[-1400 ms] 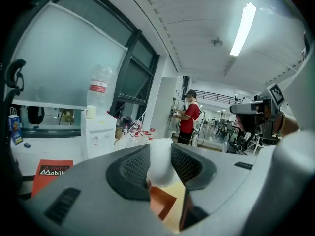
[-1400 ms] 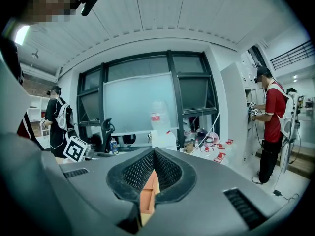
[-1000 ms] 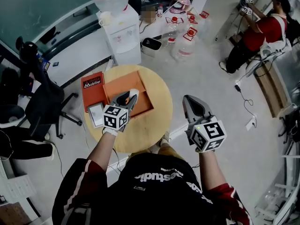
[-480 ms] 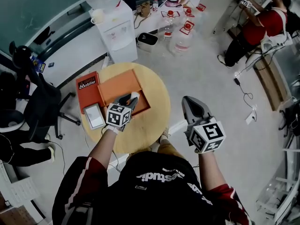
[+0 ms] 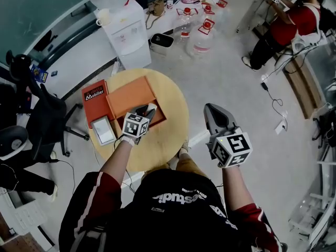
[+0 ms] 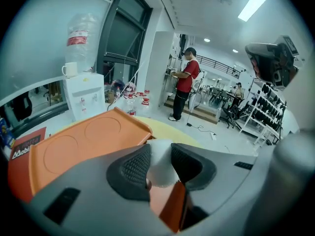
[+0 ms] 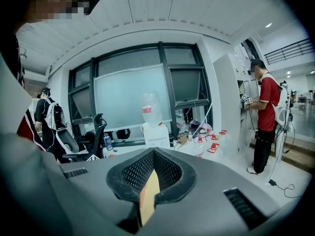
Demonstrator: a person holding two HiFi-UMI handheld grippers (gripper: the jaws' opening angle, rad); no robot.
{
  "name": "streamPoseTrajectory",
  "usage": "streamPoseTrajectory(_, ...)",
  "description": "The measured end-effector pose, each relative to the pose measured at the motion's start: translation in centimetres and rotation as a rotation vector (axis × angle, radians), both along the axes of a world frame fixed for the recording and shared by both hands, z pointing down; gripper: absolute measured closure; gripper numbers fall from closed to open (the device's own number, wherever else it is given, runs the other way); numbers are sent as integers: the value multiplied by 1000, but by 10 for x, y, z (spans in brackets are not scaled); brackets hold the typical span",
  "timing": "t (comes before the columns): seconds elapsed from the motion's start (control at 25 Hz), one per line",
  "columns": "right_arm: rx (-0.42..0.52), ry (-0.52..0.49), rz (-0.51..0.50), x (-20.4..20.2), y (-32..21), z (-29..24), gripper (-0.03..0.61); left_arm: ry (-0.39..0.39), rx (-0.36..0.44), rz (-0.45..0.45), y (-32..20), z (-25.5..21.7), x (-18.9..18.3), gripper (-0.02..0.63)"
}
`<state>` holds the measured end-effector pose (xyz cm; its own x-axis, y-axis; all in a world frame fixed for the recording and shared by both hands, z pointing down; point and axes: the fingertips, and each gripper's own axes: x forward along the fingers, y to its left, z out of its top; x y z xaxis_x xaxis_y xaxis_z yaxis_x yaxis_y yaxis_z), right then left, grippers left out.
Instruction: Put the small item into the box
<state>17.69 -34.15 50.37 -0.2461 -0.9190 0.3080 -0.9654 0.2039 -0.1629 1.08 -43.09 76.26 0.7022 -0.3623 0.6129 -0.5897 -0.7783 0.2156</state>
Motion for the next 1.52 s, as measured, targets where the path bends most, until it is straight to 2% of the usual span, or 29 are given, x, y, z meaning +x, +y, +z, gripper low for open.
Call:
streamPoseTrajectory(0.2, -9, 23, -1, 2, 0, 11, 552, -47, -21, 8, -2, 31, -5, 468)
streamPoseTrajectory(0.56, 8, 17, 13, 4, -2, 23, 552, -97, -84, 26, -4, 59, 0, 468)
streamPoseTrajectory(0.88, 39, 10, 53, 14, -12, 32, 552, -105, -105, 30, -8, 64, 7, 468)
streamPoseTrajectory(1.24, 24, 2, 54, 18, -12, 38, 552, -86, -137, 20, -5, 59, 15, 466)
streamPoseTrajectory(1.52, 21, -12, 50, 17, -11, 40, 552, -106, -170, 13, -5, 57, 11, 462)
